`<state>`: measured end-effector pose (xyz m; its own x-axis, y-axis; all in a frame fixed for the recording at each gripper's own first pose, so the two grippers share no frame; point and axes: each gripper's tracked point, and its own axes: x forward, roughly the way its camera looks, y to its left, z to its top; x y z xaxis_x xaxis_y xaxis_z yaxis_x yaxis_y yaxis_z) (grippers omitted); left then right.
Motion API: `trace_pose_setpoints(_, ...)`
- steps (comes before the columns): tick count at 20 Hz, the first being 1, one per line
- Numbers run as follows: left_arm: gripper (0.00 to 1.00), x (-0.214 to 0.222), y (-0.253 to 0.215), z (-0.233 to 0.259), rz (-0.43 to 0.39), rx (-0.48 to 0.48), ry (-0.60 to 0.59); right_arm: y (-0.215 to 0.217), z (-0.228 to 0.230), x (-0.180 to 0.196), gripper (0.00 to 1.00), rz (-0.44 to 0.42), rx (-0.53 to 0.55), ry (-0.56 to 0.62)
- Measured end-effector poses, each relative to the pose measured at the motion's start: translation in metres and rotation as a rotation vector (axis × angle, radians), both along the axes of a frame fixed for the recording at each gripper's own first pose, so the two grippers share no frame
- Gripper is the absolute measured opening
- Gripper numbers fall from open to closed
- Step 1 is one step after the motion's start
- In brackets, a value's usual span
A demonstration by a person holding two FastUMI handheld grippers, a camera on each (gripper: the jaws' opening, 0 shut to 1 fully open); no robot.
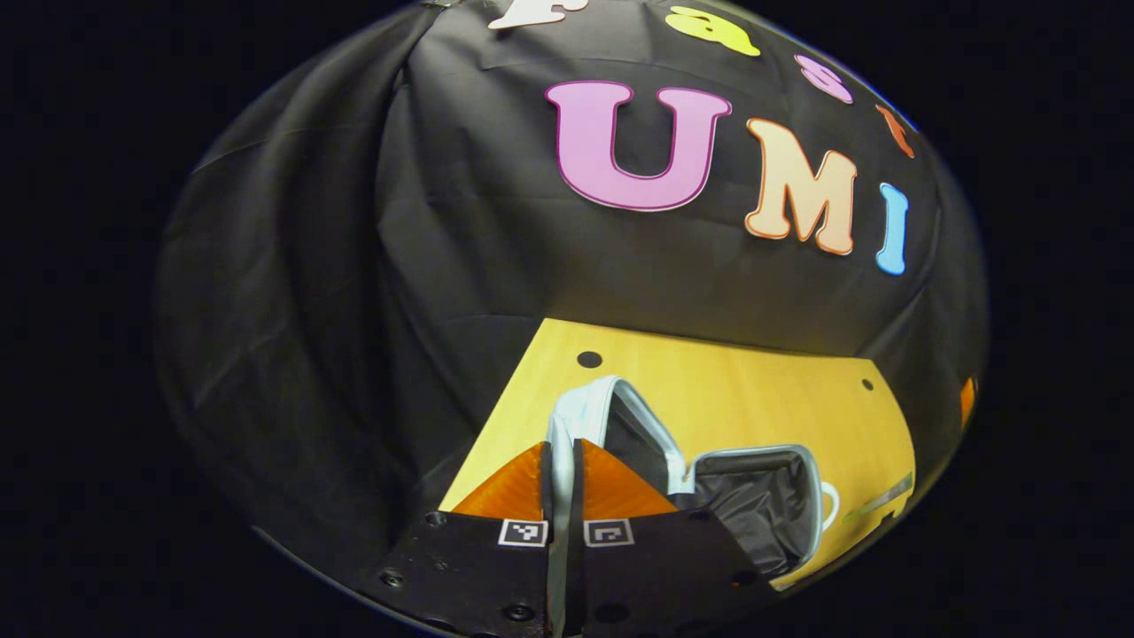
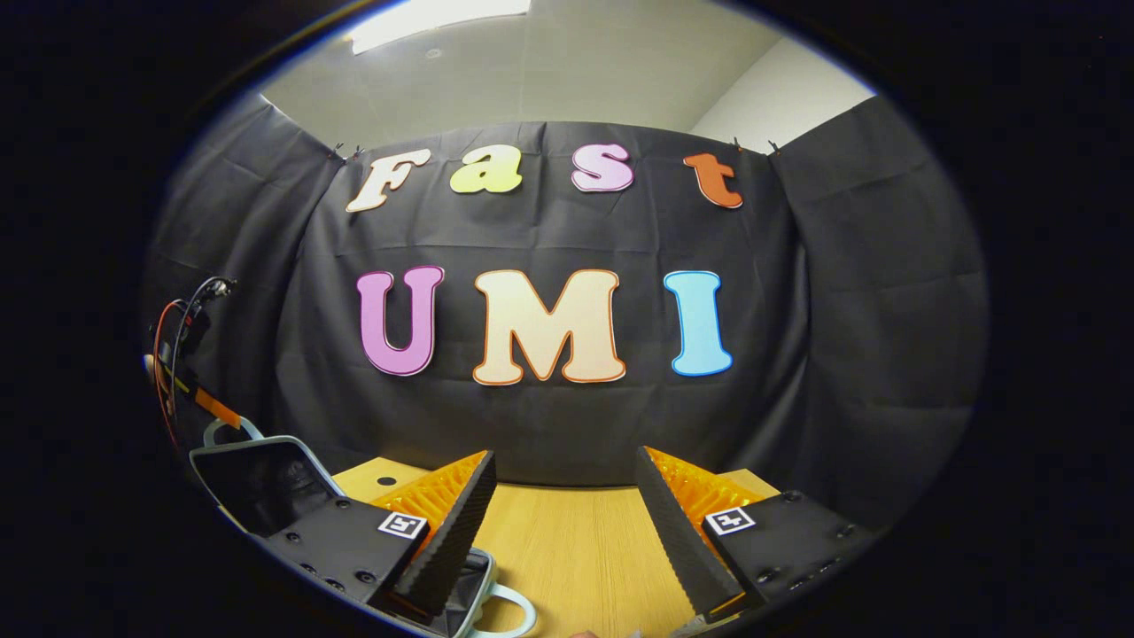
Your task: First open the suitcase, pack the skin care products into it, and then close the suitcase.
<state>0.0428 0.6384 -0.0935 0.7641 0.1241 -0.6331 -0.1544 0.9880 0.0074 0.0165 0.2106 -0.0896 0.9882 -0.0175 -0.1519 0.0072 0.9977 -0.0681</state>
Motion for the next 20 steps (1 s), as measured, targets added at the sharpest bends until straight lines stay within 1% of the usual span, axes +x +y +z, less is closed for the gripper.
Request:
trace_pose_setpoints(4,0.0,-0.002,0.031,-0.02,0.072,-0.005,0.01,0.006,0.002,0.002,0.99,0.001,-0.008,-0.005)
trace_pose_setpoints(6,0.04,-0.009,0.052,-0.032,0.135,0.015,0.017,0.008,0.003,0.003,0.99,0.002,-0.014,-0.005)
trace_pose_setpoints(7,0.08,-0.01,0.061,-0.033,0.164,0.015,0.011,0.009,0.003,0.004,0.99,0.003,-0.02,-0.005)
trace_pose_setpoints(8,0.06,-0.01,0.058,-0.034,0.173,-0.023,-0.013,0.007,0.001,0.004,0.99,0.002,-0.024,-0.004)
trace_pose_setpoints(9,0.19,-0.007,0.05,-0.027,0.175,-0.066,-0.055,0.007,0.0,0.004,1.0,0.003,-0.025,0.0)
trace_pose_setpoints(10,0.39,-0.003,0.042,-0.015,0.167,-0.097,-0.114,0.006,-0.001,0.003,0.99,0.005,-0.023,0.003)
trace_pose_setpoints(11,0.59,0.0,0.037,-0.005,0.172,-0.091,-0.168,0.006,-0.001,0.004,0.99,0.006,-0.022,0.005)
trace_pose_setpoints(13,0.99,0.001,0.027,0.021,0.184,-0.031,-0.274,0.004,0.003,0.008,0.99,0.014,-0.018,-0.001)
trace_pose_setpoints(15,0.94,-0.002,0.021,0.042,0.207,0.051,-0.366,0.001,0.011,0.011,0.99,0.031,-0.02,-0.018)
trace_pose_setpoints(18,0.94,-0.006,-0.003,0.085,0.23,0.178,-0.516,-0.011,0.024,0.012,0.99,0.053,-0.022,-0.045)
trace_pose_setpoints(20,0.94,-0.018,-0.025,0.108,0.251,0.226,-0.574,-0.018,0.032,0.008,0.98,0.078,-0.017,-0.051)
